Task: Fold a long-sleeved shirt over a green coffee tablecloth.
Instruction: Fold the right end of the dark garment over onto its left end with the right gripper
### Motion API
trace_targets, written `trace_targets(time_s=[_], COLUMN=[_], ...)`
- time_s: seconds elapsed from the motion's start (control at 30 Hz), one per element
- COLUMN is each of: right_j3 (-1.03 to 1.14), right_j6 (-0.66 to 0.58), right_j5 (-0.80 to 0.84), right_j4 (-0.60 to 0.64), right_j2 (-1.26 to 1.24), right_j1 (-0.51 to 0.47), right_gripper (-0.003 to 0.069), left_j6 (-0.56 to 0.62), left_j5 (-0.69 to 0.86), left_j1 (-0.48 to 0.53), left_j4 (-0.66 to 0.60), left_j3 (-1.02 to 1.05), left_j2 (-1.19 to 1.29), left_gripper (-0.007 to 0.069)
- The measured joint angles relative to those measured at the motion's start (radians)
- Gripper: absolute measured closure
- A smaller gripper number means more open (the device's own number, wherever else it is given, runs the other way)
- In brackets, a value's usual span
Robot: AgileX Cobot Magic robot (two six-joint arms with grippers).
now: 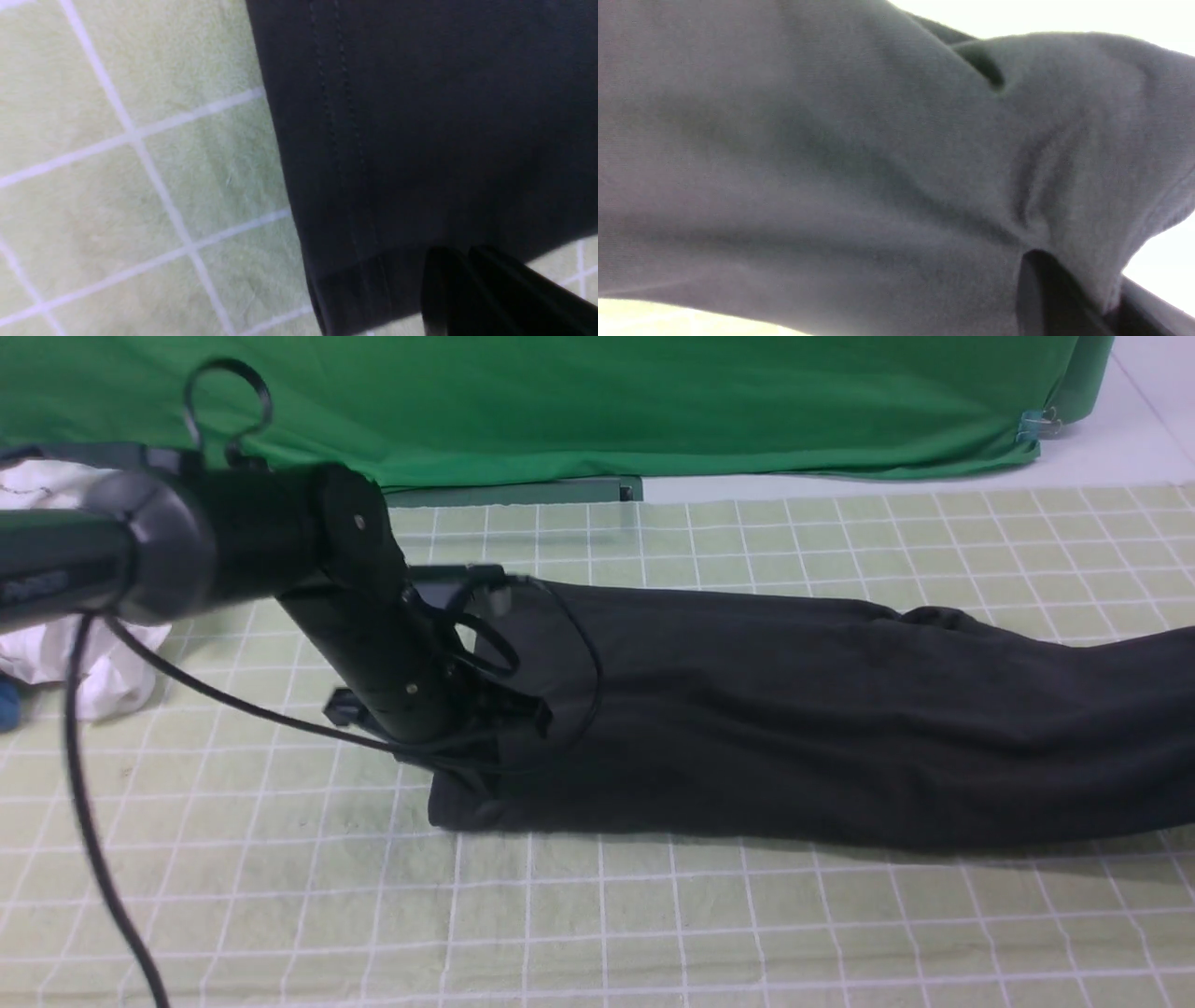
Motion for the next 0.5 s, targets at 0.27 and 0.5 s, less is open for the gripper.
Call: trace_targets(time_s=[0.27,0.5], right_j3=[0.0,0.0], right_j6=[0.008,0.011], right_j5=[-0.005,-0.008], right_j4=[0.038,0.071], right_j2=[0.0,0.0], right_j1=[0.0,0.0], right_gripper=[0.0626,0.0626], left_j6=[-0.144,-0.196], left_j5=[0.023,-0.071], left_j1=[0.0,0.0], left_j4=[0.059,0.063], left_j3=[0.032,0.139], left_j2=[-0.221,-0.185], left_gripper=[0.058,0.0445])
